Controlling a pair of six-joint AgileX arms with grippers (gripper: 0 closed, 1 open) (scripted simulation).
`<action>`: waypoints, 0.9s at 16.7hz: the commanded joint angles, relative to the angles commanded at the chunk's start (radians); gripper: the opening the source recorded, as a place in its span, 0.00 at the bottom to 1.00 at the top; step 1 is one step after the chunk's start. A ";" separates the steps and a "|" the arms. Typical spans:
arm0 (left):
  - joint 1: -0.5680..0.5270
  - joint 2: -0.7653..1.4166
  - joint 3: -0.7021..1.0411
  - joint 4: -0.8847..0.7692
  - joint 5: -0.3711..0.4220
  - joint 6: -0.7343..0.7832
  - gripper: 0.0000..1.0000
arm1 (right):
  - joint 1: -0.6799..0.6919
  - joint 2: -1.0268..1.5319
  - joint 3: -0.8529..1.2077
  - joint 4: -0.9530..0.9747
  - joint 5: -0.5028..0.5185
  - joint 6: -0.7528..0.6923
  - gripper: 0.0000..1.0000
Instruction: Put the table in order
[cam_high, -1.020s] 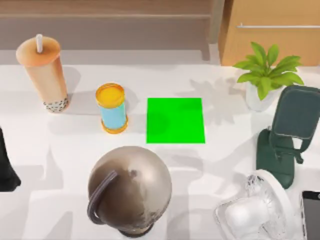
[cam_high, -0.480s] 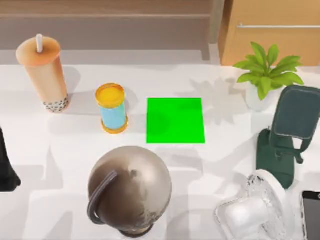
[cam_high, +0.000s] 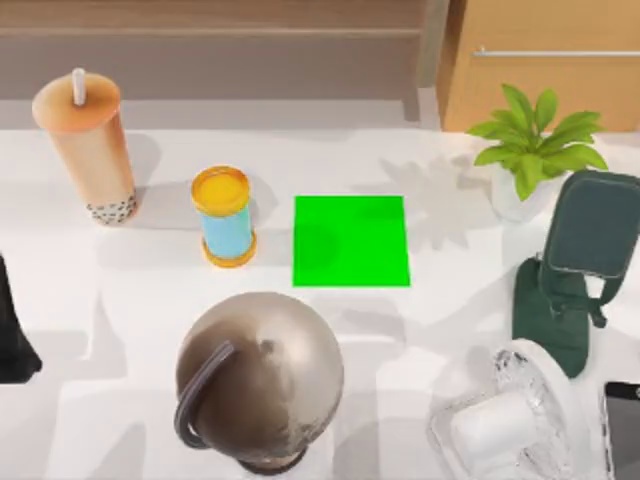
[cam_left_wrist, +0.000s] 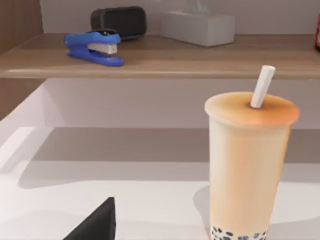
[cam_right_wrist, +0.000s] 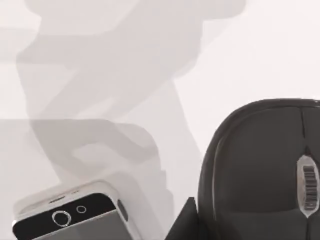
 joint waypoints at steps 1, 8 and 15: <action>0.000 0.000 0.000 0.000 0.000 0.000 1.00 | 0.028 0.021 0.047 -0.008 -0.002 0.008 0.00; 0.000 0.000 0.000 0.000 0.000 0.000 1.00 | 0.316 0.285 0.553 -0.100 -0.009 0.094 0.00; 0.000 0.000 0.000 0.000 0.000 0.000 1.00 | 0.643 0.693 1.173 -0.230 -0.005 0.205 0.00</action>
